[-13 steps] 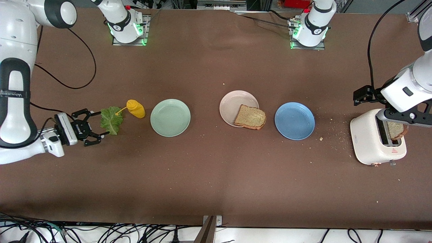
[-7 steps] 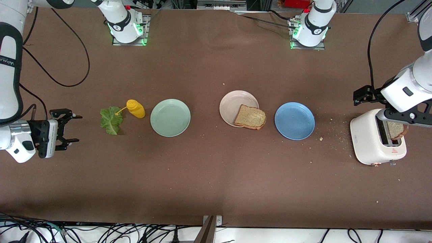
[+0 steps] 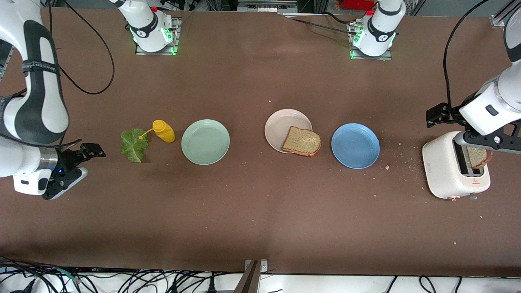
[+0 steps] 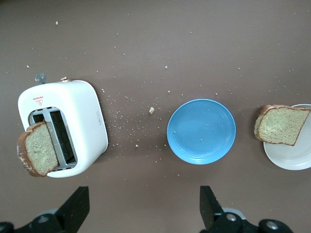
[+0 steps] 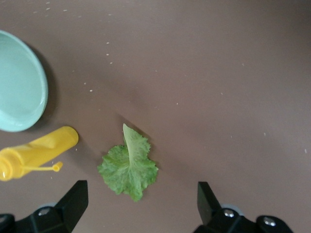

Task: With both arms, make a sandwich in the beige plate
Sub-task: 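Move the right gripper down onto the green lettuce leaf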

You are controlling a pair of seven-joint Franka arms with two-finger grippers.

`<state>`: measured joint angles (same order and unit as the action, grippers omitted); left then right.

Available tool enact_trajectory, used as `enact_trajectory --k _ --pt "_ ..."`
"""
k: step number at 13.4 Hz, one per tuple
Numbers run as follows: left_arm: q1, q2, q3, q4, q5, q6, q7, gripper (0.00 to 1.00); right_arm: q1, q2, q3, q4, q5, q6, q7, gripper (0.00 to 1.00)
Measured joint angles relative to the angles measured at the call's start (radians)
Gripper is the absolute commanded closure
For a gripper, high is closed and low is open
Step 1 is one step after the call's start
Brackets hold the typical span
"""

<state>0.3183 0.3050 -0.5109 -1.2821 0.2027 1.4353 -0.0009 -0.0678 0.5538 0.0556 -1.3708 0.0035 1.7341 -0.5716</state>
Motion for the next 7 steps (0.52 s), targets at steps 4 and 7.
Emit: enact_trajectory --k 4,7 --pt "0.0 0.0 0.0 0.0 0.0 0.0 0.0 0.0 0.051 -0.083 0.005 -0.208 -0.095 0.106 0.326 0.0" --pt "0.0 0.0 0.0 0.0 0.0 0.0 0.0 0.0 0.07 -0.15 0.006 -0.345 -0.153 0.175 0.441 0.0"
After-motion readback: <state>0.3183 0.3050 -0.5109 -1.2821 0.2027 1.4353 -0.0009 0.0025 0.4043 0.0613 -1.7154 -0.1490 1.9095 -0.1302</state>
